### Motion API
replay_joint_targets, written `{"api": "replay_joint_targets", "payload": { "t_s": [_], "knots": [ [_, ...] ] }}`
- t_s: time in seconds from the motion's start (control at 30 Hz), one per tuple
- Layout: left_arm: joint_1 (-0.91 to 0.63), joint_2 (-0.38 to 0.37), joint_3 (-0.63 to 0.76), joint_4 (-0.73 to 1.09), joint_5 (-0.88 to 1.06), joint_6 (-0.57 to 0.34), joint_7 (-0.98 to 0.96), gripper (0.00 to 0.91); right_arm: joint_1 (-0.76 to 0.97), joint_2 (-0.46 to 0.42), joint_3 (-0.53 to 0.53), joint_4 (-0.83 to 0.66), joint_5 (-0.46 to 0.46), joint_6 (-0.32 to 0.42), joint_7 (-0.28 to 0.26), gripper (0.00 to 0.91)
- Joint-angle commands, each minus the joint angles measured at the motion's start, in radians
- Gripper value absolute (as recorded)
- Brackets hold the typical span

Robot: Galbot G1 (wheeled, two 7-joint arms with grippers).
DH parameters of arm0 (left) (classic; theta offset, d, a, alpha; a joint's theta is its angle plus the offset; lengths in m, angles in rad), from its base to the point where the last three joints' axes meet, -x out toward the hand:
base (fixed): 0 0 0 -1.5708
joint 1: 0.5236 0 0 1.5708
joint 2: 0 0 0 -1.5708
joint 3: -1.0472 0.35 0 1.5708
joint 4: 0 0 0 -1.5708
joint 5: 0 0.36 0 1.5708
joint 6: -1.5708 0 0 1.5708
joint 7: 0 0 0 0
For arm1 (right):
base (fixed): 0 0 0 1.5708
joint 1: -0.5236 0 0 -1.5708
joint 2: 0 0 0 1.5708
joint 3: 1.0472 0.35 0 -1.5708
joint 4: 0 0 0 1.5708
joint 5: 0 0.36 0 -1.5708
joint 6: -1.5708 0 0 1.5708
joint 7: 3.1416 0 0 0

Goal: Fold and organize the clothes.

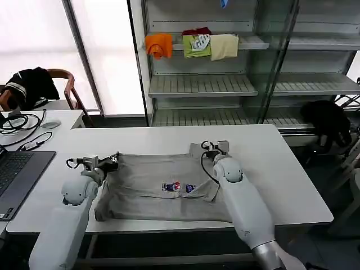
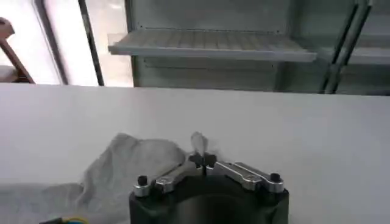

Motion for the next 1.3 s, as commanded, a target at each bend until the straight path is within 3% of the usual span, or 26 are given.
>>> {"api": "replay_joint_targets", "payload": {
  "t_s": [0.03,0.63,1.3],
  "knots": [
    [0.046,0.015,-0.015,-0.123,-0.020,-0.006,-0.004,0.020,-0.039,-0.009,0.009,0.161,-0.004,0.003,0.003,0.000],
    [0.198,0.071,-0.070,-0.285,-0.022,-0.005,-0.002,0.020,-0.220,-0.084,0.031,0.417,0.025,-0.001,0.027,0.000],
    [0.428,0.077,-0.107,-0.484,0.010,-0.014,0.001,0.020,-0.603,-0.158,0.090,0.790,0.037,-0.001,0.057,0.000]
  ]
}}
